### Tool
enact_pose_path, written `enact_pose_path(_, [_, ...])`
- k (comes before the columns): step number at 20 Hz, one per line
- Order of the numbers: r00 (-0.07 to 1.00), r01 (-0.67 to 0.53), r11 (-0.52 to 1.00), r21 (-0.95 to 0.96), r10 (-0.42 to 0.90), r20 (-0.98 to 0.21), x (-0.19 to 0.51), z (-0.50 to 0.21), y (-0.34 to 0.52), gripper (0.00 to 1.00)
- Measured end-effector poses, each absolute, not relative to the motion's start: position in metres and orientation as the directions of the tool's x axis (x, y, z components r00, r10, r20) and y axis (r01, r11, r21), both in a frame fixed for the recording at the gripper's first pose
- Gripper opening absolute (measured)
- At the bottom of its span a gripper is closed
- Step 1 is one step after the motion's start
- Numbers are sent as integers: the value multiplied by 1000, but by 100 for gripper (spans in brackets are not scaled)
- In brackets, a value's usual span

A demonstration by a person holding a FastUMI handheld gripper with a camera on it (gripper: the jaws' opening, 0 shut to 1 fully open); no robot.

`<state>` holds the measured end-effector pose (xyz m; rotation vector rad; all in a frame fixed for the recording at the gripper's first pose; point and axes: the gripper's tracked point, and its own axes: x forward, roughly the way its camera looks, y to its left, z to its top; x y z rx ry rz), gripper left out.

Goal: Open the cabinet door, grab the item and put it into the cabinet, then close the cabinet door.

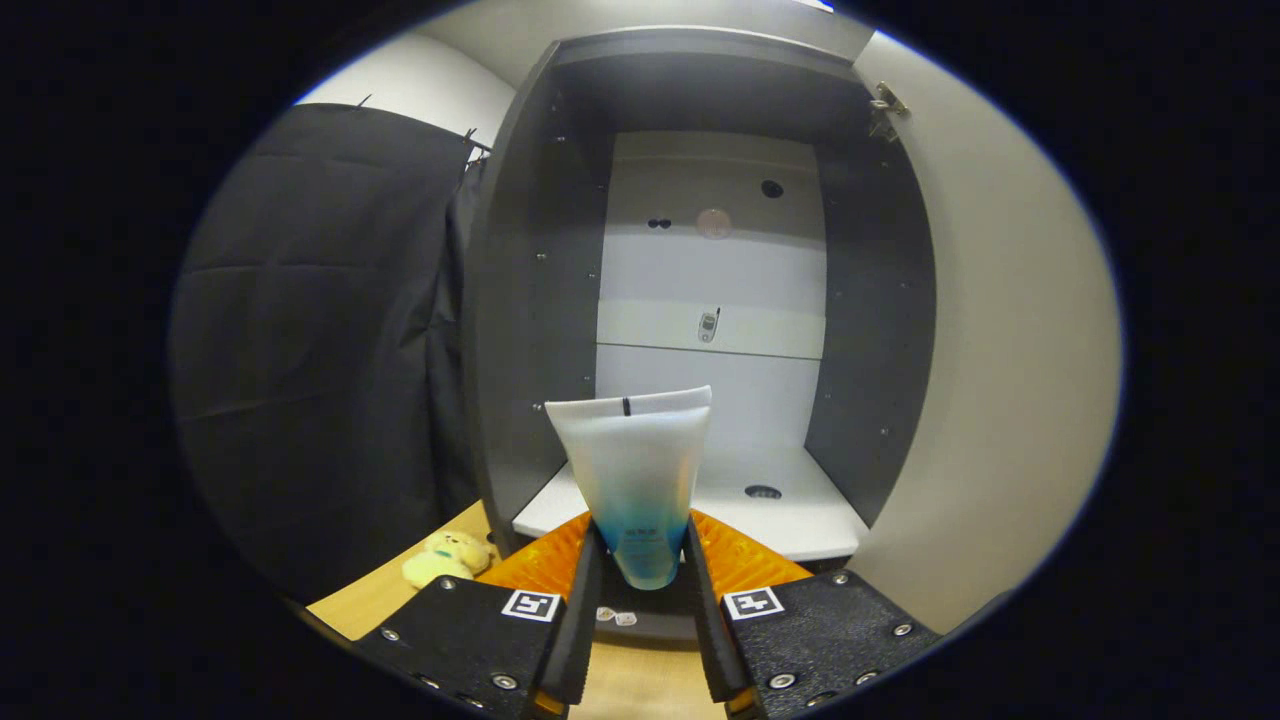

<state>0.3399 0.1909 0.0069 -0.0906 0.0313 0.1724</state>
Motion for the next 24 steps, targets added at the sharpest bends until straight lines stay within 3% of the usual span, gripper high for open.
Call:
enact_pose_path(9, [990, -119, 989, -84, 112, -84, 456, -26, 182, 46])
enact_pose_path(24, [989, -103, 993, -59, 96, -109, 473, -43, 175, 51])
